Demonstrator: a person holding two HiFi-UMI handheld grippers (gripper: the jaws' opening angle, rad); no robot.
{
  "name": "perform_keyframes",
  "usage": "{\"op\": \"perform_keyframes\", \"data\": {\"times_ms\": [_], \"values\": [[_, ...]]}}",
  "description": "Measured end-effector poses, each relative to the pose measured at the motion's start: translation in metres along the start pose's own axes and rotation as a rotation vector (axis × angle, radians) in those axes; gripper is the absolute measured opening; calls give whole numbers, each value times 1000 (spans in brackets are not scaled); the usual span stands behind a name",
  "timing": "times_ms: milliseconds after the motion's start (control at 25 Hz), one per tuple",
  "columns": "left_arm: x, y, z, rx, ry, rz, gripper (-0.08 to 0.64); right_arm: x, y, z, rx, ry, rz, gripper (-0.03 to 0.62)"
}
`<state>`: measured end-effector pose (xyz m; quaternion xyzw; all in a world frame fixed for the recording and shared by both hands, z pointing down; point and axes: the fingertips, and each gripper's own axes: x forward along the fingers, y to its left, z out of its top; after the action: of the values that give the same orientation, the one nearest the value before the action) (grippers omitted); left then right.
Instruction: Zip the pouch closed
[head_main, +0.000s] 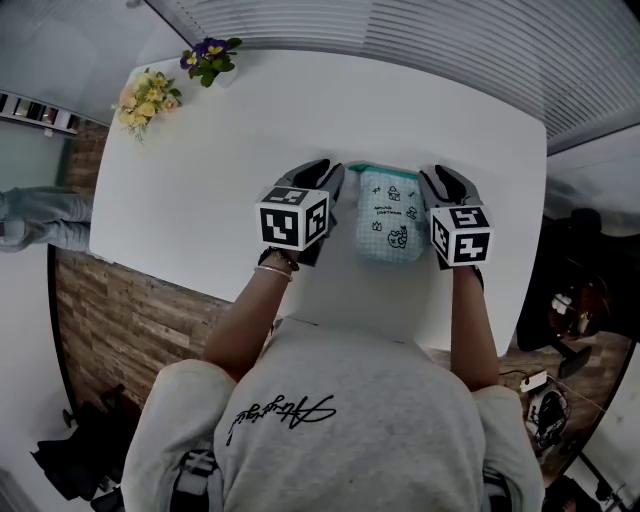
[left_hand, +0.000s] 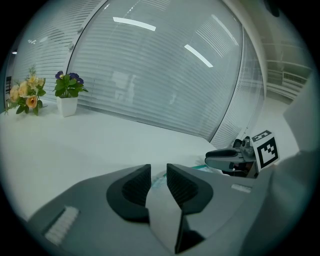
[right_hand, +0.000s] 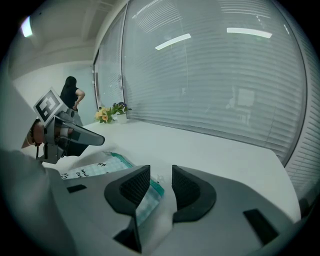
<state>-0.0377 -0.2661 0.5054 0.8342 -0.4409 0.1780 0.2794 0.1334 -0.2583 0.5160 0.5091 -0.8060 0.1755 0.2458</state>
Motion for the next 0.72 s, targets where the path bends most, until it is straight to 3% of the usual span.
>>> {"op": "perform_keyframes", "data": {"times_ms": [320,720], "values": [[-23,-21,14,-3,-82,-31,95,-37,13,26,17,-116,10,138],[-63,-54,33,4,-164,-107,66,-99,39,75,80,-353,72,110]]}}
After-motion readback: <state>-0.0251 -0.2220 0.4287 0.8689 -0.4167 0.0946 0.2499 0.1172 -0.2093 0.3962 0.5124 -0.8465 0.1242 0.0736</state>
